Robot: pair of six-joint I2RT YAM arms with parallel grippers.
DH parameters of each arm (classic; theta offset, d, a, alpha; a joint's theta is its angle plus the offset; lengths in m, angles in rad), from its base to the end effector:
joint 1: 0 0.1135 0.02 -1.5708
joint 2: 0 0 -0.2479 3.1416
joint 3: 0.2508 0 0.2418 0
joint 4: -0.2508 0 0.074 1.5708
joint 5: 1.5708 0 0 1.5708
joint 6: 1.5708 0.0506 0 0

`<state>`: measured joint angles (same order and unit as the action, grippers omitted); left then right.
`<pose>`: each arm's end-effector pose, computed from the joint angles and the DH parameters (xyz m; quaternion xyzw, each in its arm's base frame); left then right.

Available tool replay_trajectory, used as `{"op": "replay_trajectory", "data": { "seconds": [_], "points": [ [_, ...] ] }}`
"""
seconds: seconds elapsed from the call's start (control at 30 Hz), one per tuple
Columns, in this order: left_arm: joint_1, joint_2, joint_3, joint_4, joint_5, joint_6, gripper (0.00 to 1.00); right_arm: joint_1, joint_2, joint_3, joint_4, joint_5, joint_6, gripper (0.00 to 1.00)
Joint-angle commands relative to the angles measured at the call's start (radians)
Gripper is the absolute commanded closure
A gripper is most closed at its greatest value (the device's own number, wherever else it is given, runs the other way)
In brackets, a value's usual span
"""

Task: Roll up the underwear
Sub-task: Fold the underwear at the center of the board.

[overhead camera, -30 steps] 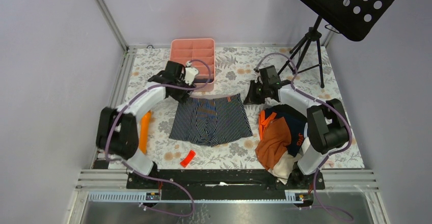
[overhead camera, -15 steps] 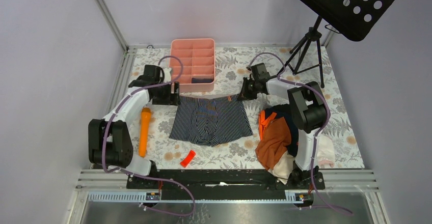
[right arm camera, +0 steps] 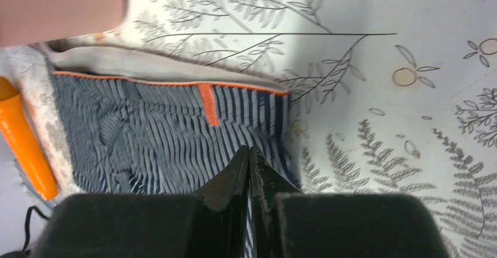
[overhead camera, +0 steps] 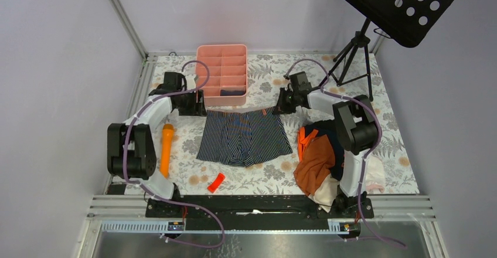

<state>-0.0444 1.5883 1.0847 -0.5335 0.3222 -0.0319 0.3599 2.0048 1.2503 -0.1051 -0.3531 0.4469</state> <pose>0.3195 -0.0302 0.1959 0.0483 0.9518 -0.1645 0.2542 0.3825 0.1626 0.1297 -0.0210 0.9247 0.2860 0.2506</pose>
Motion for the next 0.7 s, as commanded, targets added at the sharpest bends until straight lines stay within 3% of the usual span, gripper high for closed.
{"op": "replay_trajectory", "data": {
  "seconds": [0.0,0.2,0.53,0.67],
  "points": [
    [0.007,0.073,0.048,0.175,0.053,0.087,0.46,-0.001,-0.154,0.005,0.020,-0.098,-0.016,0.87],
    [0.026,0.221,0.120,0.148,0.129,0.233,0.58,-0.001,-0.288,-0.049,0.003,-0.212,-0.083,0.73],
    [0.032,0.331,0.180,0.101,0.206,0.410,0.54,-0.001,-0.401,-0.169,-0.004,-0.196,-0.099,0.70],
    [0.031,0.372,0.208,0.099,0.230,0.421,0.58,-0.001,-0.406,-0.185,-0.003,-0.181,-0.099,0.69]
  ]
}}
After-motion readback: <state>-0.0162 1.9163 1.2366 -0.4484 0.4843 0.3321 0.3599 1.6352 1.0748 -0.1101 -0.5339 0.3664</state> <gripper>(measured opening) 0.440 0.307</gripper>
